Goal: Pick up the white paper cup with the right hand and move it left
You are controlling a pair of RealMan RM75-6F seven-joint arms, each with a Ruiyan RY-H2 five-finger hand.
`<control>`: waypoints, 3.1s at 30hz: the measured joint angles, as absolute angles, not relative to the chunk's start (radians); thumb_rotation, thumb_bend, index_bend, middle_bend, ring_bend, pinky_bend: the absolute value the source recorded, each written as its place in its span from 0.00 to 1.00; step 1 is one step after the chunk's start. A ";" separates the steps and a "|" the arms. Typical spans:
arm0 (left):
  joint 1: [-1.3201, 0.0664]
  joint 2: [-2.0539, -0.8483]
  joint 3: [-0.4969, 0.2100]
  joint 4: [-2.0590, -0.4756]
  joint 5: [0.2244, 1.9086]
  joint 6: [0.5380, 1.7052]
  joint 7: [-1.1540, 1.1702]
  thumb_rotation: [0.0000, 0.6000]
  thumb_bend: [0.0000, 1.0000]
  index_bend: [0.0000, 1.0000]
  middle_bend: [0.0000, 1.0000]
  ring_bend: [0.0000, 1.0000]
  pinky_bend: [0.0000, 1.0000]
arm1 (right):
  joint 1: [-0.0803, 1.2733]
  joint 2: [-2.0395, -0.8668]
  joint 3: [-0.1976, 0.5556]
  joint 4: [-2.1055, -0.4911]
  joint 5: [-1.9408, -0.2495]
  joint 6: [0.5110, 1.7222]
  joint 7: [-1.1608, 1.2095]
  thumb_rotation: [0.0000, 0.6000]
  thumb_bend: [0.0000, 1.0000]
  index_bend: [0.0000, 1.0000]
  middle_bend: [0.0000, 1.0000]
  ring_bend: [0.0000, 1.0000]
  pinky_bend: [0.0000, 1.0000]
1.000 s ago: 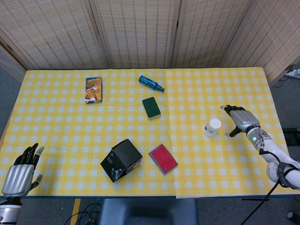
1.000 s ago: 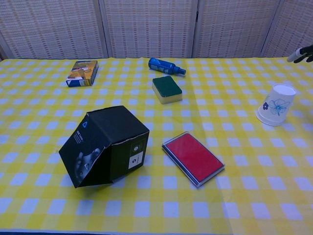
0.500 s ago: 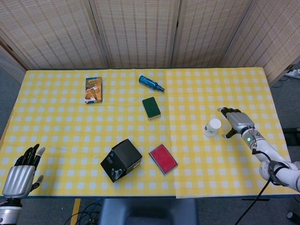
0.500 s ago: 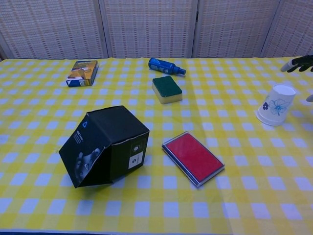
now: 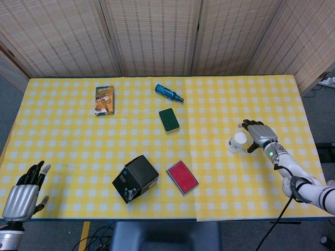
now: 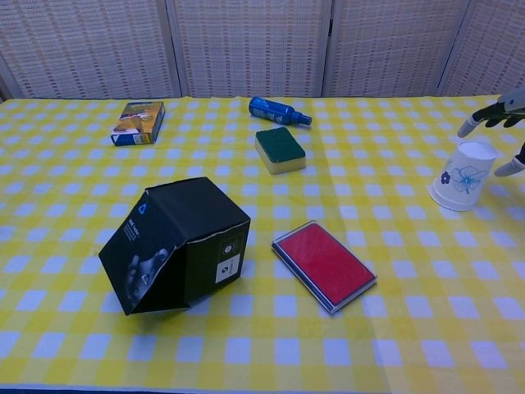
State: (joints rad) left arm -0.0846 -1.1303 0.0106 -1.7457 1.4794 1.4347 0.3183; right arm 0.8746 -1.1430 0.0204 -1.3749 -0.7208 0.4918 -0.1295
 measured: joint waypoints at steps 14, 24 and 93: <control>-0.086 -1.127 0.013 -1.741 1.484 1.431 0.306 1.00 0.32 0.05 0.00 0.00 0.23 | 0.884 -1.190 0.016 -1.342 -0.707 0.533 -0.136 1.00 0.24 0.25 0.00 0.00 0.00; -0.087 -1.129 0.014 -1.738 1.487 1.431 0.303 1.00 0.32 0.04 0.00 0.00 0.23 | 0.878 -1.200 0.021 -1.337 -0.703 0.566 -0.144 1.00 0.27 0.32 0.01 0.00 0.00; -0.050 -1.087 0.056 -1.766 1.623 1.504 0.244 1.00 0.32 0.02 0.00 0.00 0.23 | 1.081 -1.219 0.041 -1.611 -0.364 0.744 -0.470 1.00 0.21 0.00 0.00 0.00 0.00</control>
